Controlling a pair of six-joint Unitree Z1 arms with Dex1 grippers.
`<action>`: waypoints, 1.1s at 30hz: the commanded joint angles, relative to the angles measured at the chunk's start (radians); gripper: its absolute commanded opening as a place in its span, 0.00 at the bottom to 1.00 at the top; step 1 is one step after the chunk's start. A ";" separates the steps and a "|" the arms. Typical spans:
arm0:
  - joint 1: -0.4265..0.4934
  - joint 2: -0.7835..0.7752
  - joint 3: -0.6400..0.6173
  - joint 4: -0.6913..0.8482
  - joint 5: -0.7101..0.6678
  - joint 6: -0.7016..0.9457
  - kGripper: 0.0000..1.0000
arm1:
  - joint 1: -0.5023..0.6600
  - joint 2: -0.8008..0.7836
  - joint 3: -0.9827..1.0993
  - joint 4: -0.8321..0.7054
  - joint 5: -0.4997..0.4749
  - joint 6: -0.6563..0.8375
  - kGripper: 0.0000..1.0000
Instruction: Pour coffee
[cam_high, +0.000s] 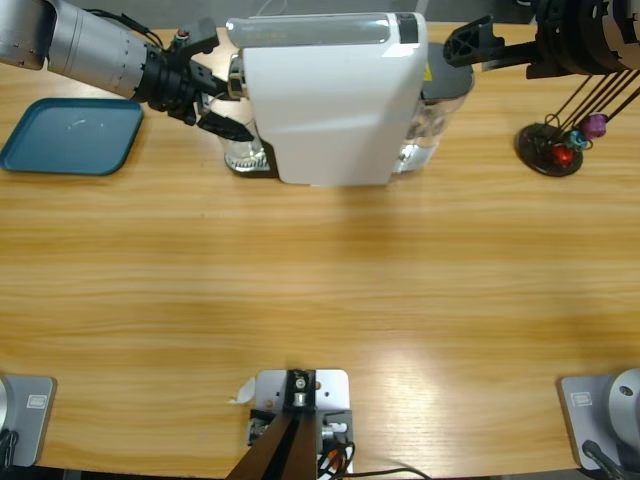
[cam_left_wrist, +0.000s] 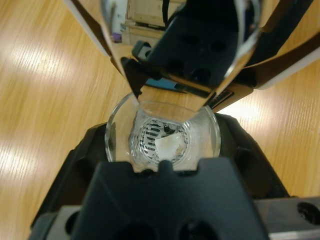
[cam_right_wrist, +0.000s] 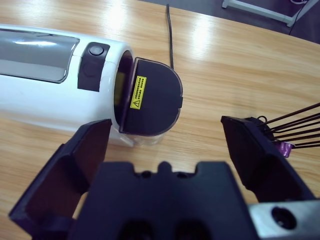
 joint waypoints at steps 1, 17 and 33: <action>-0.018 0.048 0.034 0.017 -0.025 -0.002 0.99 | -0.011 0.036 0.023 -0.004 0.020 -0.017 1.00; 0.011 -0.039 0.071 0.018 -0.013 -0.014 0.99 | -0.011 0.014 0.017 0.016 0.014 -0.017 1.00; 0.081 -0.360 0.228 0.137 0.163 -0.226 0.99 | -0.136 0.121 -0.592 0.708 0.191 -0.131 1.00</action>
